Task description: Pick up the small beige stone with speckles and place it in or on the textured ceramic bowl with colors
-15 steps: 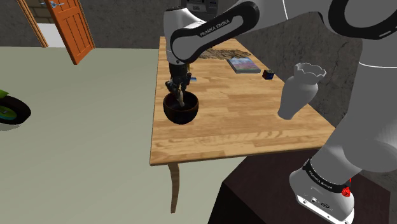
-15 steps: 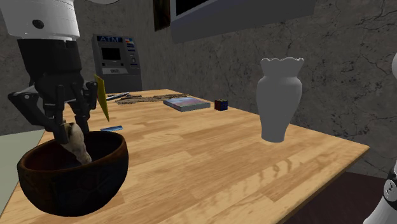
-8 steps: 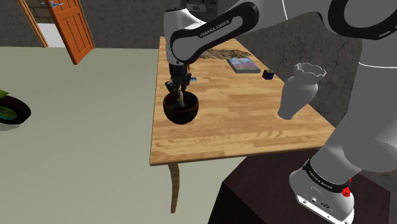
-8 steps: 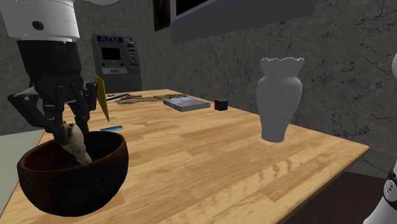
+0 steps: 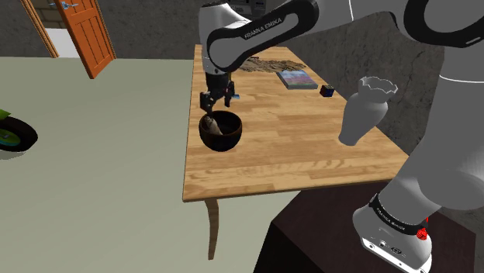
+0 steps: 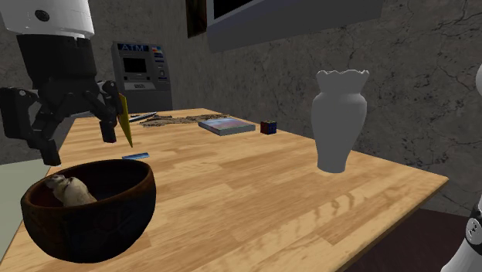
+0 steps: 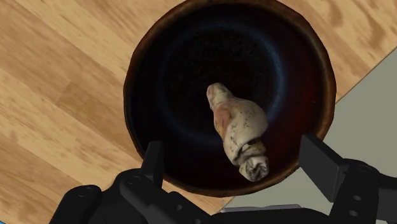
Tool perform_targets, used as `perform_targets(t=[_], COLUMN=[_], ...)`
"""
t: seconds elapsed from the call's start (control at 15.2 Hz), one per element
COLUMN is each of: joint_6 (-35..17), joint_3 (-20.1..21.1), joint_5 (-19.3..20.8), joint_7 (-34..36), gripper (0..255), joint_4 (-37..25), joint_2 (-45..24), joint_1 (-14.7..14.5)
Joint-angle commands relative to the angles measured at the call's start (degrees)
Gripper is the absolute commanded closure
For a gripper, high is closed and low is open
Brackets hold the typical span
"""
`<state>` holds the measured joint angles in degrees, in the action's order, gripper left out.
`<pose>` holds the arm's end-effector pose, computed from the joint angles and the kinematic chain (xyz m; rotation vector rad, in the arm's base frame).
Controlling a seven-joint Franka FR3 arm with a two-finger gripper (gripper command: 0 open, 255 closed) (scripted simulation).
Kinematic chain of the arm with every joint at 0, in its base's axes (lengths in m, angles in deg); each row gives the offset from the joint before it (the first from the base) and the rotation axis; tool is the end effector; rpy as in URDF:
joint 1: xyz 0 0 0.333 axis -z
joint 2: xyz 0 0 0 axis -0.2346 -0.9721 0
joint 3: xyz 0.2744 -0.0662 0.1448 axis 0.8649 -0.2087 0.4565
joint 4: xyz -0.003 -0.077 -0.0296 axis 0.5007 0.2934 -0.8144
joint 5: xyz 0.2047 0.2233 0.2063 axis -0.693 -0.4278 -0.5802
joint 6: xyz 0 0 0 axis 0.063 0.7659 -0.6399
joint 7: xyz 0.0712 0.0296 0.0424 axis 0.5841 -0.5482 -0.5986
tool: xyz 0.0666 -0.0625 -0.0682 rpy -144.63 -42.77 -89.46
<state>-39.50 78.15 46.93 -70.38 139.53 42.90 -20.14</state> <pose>0.5956 0.1791 0.3829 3.0852 0.1896 0.0105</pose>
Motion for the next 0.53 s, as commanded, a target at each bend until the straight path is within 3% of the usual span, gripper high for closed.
perform_targets(t=[0.0, 0.46], joint_6=[3.0, 4.3], joint_3=[0.2, 0.3], joint_5=[-0.4, -0.6], joint_7=[-0.2, -0.3], gripper=[0, 0], joint_4=[-1.8, -2.6], joint_2=[1.3, 1.7], joint_1=[0.0, -0.1])
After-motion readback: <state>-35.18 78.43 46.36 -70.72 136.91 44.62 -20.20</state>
